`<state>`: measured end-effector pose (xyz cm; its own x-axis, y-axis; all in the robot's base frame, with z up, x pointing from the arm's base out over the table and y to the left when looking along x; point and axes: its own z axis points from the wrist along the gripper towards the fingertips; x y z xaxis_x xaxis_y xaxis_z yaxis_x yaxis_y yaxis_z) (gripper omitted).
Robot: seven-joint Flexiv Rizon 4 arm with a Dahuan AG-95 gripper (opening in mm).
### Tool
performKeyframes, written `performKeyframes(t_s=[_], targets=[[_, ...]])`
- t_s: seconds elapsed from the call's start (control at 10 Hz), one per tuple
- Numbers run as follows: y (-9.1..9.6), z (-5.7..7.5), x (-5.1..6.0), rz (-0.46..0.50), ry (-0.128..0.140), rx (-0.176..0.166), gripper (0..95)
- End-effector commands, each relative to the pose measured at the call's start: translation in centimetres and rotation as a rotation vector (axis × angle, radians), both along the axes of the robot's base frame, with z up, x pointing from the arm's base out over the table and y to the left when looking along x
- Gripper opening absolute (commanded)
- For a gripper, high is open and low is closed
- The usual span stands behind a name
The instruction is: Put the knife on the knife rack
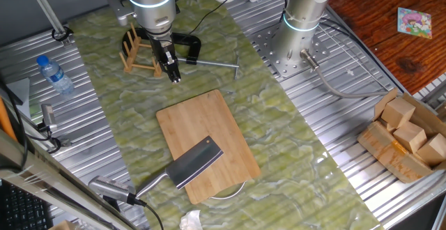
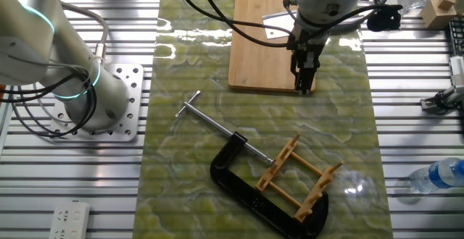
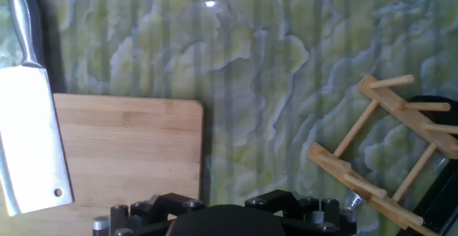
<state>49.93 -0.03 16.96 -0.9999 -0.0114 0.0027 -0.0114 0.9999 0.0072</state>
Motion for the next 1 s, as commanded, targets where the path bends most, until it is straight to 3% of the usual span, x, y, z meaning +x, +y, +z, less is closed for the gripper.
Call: performKeyframes(t_s=[0.1,1.0], targets=[[0.03,0.04,0.07,0.059,0.04,0.043,0.0],[0.03,0.04,0.07,0.063,0.05,0.046,0.0]])
